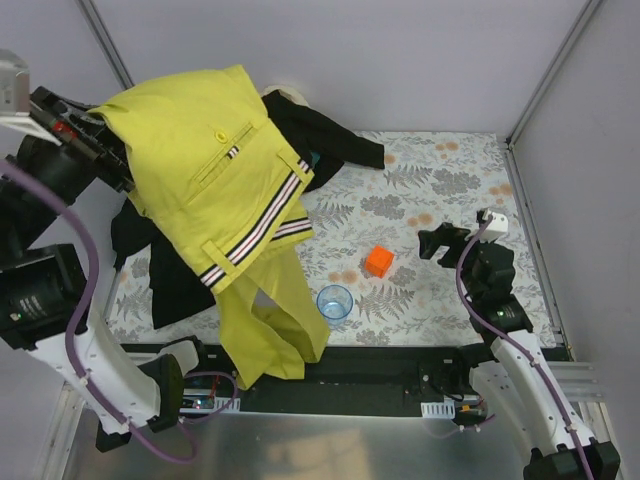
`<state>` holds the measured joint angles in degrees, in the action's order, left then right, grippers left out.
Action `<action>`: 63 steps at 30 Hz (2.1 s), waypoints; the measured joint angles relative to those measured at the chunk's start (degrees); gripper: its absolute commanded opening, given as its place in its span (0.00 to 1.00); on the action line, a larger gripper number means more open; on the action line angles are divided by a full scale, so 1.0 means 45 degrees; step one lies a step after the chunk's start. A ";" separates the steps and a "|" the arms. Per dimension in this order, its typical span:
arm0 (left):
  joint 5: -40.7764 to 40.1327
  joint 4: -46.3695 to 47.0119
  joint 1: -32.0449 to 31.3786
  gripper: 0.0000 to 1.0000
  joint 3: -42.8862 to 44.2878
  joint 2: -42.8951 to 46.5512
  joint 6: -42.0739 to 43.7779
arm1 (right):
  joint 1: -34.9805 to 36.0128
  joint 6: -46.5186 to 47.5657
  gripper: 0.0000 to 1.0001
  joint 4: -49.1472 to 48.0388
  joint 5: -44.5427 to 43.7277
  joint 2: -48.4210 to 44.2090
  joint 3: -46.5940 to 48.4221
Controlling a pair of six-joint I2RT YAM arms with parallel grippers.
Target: Pick out a specific cloth from the pile
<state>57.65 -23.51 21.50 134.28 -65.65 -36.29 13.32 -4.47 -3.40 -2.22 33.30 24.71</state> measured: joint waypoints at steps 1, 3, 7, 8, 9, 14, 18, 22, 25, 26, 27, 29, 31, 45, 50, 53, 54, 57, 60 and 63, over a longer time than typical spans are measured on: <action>0.0058 -0.0617 0.0000 0.00 -0.0442 0.0015 0.0617 | 0.0000 -0.0005 0.99 0.0063 0.0000 0.0005 -0.0005; 0.0345 -0.1753 0.0005 0.00 -0.1321 0.0039 0.1676 | 0.0000 -0.0005 0.99 0.0151 0.0005 0.0015 -0.0005; 0.0767 -0.5202 -0.0180 0.00 -0.3303 0.0092 0.5178 | 0.0000 -0.0005 0.99 0.0160 0.0029 0.0180 0.0000; 0.0641 -0.5984 -0.0374 0.00 -0.3711 0.0078 0.6008 | 0.0000 -0.0010 0.99 0.0155 0.0034 0.0277 0.0000; 0.0112 -0.6946 -0.0874 0.00 -0.4333 0.0073 0.7169 | 0.0000 -0.0019 0.99 0.0160 0.0044 0.0384 0.0005; -0.2924 -0.9340 -0.5527 0.00 -0.8612 0.0724 1.0637 | 0.0000 -0.0151 0.99 0.0199 0.0151 0.1064 0.0092; -0.4206 -0.9938 -0.7320 0.00 -1.1783 0.1496 1.1944 | 0.0000 -0.0301 0.99 0.0262 0.0452 0.1423 0.0325; -0.5625 -0.9855 -0.8320 0.00 -1.4382 0.1967 1.2502 | 0.0000 -0.0413 0.99 0.0267 0.0573 0.1423 0.0364; -0.6795 -0.9073 -1.0200 0.00 -1.5494 0.1515 1.2536 | 0.0000 -0.0529 0.99 0.0330 0.0568 0.1331 0.0364; -0.7057 -0.8699 -1.0681 0.00 -1.5863 0.1282 1.2546 | 0.0000 -0.0539 0.99 0.0350 0.0568 0.1282 0.0364; -0.7257 -0.8374 -1.1040 0.00 -1.6218 0.0986 1.2551 | 0.0000 -0.0573 0.99 0.0355 0.0563 0.1229 0.0364; -0.7640 -0.7893 -1.1404 0.00 -1.6728 0.0291 1.2560 | 0.0000 -0.0602 0.99 0.0355 0.0568 0.1146 0.0364; -0.7961 -0.7349 -1.1623 0.00 -1.7214 -0.0529 1.2609 | 0.0000 -0.0636 0.99 0.0364 0.0568 0.1127 0.0364; -0.9156 -0.6368 -1.1584 0.99 -1.7005 -0.1205 1.2988 | 0.0000 -0.0665 0.99 0.0622 0.0568 0.1224 0.0364; -1.0355 -0.6853 -1.1196 0.99 -1.5402 -0.0461 1.3415 | 0.0000 -0.0670 0.99 0.0622 0.0568 0.1593 0.0364; -1.1443 -0.7373 -1.0700 0.99 -1.4824 0.0141 1.3984 | 0.0000 -0.0661 0.99 0.0622 0.0563 0.1719 0.0364; -1.1919 -0.7514 -1.0462 0.99 -1.4707 0.0306 1.4202 | 0.0000 -0.0656 0.99 0.0617 0.0563 0.1758 0.0364; -1.2871 -0.7708 -0.9102 0.99 -1.4280 0.0432 1.4596 | 0.0000 -0.0636 0.99 0.0597 0.0563 0.1894 0.0364; -1.3304 -0.7359 -0.6611 0.99 -1.3585 0.0092 1.4377 | 0.0000 -0.0617 0.99 0.0500 0.0573 0.2079 0.0364; -1.3498 -0.6207 -0.4522 0.99 -1.3284 -0.0408 1.3590 | 0.0000 -0.0617 0.99 0.0384 0.0583 0.2322 0.0364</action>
<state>-3.09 -51.44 1.15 74.50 -67.48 24.86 13.32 -7.25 -1.67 0.40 43.75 26.35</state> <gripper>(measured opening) 0.990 0.990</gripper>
